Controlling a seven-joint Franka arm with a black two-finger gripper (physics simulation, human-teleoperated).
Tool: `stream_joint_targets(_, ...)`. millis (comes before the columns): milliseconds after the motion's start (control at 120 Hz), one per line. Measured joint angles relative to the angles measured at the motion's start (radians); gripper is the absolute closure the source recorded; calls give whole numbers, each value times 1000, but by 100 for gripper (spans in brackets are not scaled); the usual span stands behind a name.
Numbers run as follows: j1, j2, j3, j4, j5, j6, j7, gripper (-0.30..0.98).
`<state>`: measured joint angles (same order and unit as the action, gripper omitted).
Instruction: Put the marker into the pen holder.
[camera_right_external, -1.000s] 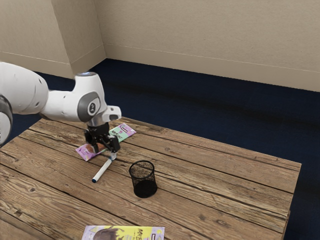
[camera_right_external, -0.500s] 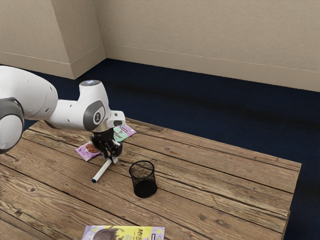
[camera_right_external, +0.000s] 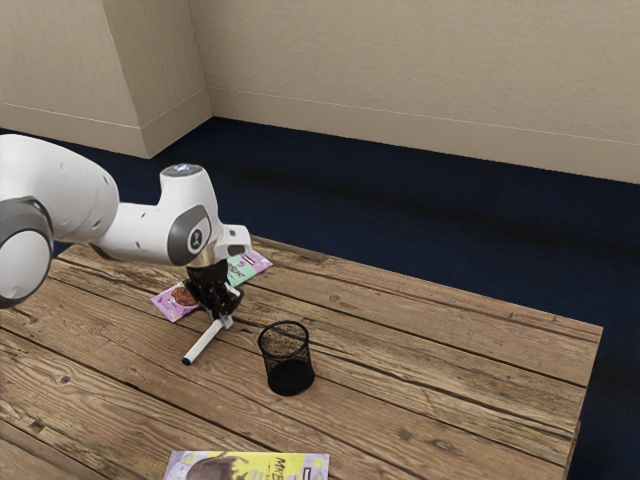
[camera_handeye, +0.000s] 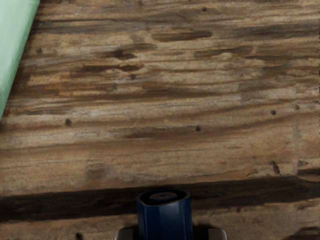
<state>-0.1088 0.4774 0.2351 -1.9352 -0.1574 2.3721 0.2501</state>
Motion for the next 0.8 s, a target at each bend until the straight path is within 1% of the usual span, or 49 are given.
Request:
stream_joint_targets(83, 0, -12, 0, -1, 3, 1, -6, 74)
stream_joint_targets(175, -2, -34, 0, -1, 8, 1, -15, 76)
stream_joint_targets(258, -20, -99, 0, -1, 15, 0, -25, 77)
stream_joint_targets(367, -85, -219, 0, -4, 24, -2, -41, 78)
stream_joint_targets(492, -184, -336, -3, -12, 26, -4, -57, 79)
stream_joint_targets(592, -247, -393, -3, -27, -8, -19, -69, 78)
stream_joint_targets(633, -263, -407, -3, -41, -37, -31, -74, 78)
stream_joint_targets(717, -278, -427, -3, -82, -101, -50, -82, 78)
stream_joint_targets(800, -279, -429, -4, -114, -148, -61, -89, 77)
